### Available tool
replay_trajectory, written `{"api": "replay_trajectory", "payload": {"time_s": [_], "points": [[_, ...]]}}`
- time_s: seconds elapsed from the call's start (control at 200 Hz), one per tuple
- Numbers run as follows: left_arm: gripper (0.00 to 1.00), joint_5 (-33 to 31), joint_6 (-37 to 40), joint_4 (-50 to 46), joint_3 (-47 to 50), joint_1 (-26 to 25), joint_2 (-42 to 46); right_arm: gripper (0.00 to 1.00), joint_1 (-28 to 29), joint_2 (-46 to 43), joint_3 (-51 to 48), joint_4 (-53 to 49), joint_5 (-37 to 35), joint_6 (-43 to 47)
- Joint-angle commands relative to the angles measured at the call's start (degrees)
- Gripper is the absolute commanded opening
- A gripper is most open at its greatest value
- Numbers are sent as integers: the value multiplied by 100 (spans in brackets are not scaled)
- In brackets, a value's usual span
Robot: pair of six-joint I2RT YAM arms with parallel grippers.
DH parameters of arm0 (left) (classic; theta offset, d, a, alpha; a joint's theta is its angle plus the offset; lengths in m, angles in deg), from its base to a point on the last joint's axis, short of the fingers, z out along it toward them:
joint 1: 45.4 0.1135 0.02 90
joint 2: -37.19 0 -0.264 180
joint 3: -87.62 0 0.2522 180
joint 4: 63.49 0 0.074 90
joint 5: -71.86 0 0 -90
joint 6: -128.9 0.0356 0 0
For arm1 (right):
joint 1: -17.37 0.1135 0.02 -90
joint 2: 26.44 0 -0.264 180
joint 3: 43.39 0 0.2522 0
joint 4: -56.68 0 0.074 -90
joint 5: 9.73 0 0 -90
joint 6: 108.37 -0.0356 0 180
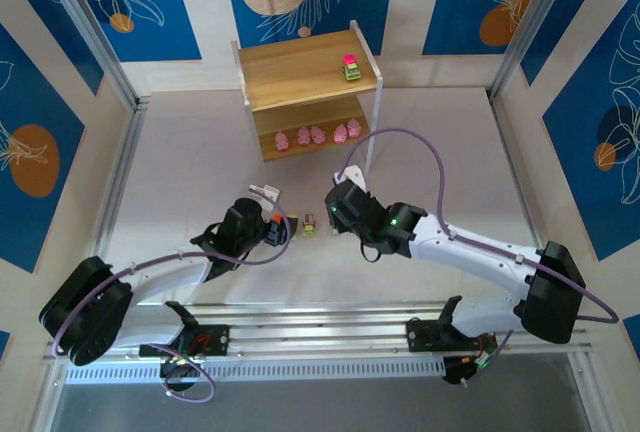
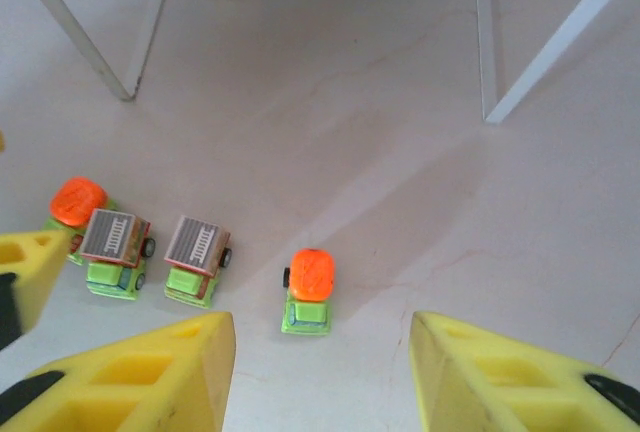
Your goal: Place and organize the plastic toys onto the shelf
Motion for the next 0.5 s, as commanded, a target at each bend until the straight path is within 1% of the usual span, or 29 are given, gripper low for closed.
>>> {"api": "replay_trajectory", "payload": {"time_s": [0.0, 0.205, 0.385, 0.495], "points": [[78, -117, 17, 2, -124, 63, 87, 49, 50, -150, -358, 629, -209, -621], [78, 33, 24, 36, -119, 56, 71, 49, 51, 58, -874, 1170, -148, -916], [77, 533, 130, 37, -166, 62, -7, 49, -17, 467, -995, 1381, -2, -1083], [77, 669, 190, -49, -234, 62, -84, 49, -95, 719, -983, 1472, 189, -1120]]}}
